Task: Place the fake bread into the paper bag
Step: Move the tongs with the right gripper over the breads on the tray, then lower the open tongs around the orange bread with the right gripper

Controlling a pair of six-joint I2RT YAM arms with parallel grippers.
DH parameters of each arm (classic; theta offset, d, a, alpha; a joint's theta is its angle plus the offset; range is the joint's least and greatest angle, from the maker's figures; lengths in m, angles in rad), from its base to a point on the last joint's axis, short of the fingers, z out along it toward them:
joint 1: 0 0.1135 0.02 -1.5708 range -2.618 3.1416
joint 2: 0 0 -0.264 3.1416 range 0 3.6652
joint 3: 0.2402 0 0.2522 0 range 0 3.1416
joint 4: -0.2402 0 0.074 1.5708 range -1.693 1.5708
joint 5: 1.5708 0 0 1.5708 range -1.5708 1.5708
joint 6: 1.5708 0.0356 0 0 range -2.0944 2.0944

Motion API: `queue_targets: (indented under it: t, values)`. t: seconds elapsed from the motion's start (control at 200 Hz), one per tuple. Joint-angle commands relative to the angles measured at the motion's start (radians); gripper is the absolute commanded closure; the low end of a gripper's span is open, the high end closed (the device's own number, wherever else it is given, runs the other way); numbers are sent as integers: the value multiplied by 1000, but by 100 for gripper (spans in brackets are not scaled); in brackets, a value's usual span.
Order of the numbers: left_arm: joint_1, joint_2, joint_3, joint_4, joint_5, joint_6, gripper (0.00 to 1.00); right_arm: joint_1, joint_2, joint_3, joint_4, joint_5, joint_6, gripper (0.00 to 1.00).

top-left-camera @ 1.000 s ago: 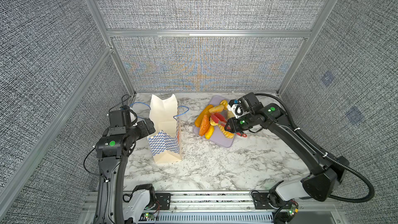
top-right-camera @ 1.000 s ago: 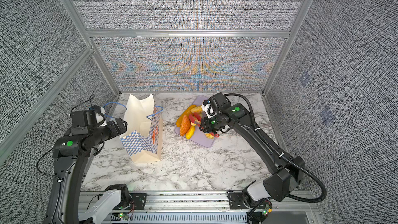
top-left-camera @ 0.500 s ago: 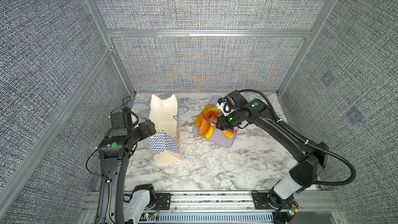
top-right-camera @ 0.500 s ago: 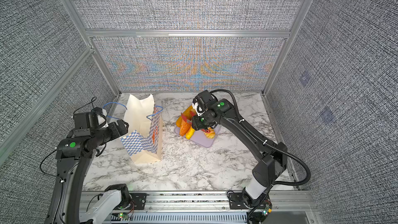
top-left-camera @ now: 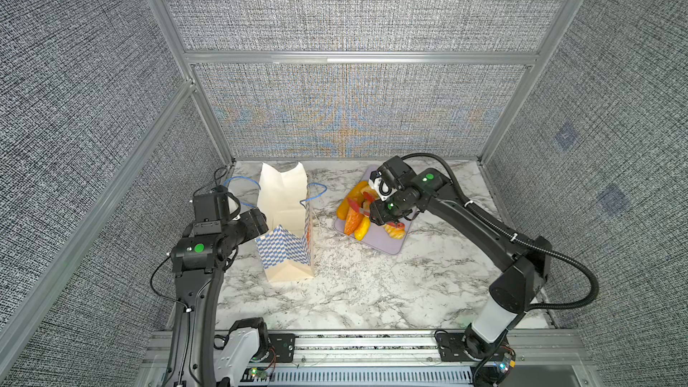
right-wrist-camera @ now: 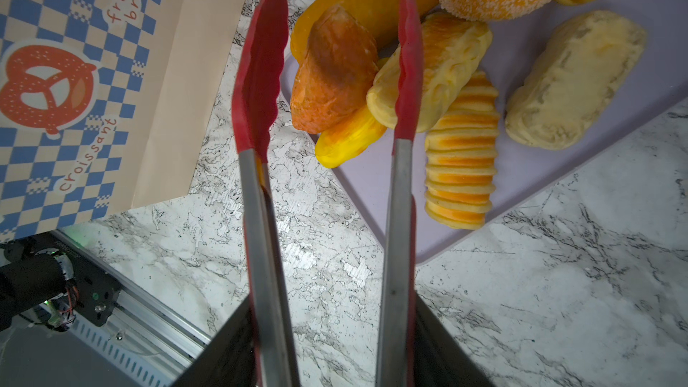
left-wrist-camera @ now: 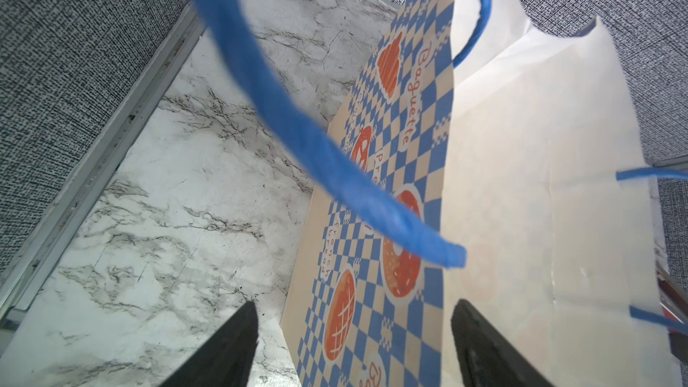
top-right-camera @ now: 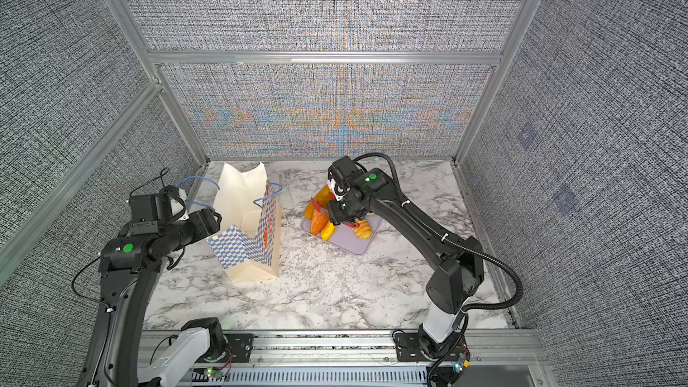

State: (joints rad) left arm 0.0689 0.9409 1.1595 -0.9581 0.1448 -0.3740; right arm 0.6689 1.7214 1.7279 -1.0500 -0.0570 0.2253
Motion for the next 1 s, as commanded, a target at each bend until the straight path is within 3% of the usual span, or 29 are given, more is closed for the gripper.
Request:
queue_targets:
  t: [0.0,0.31,0.61,0.995]
  values:
    - [2,20,3,32,25,13,29,2,0,6,-1,13,-10,41]
    - [2,51,-22,69,81,15,72,3,12,-8,8,17,-13,39]
    - [1,43,-41,80,95,10,99,4,37,0,25,-4,-16,38]
    - [2,36,-46,86,99,4,100,4,71,1,44,-7,-18,38]
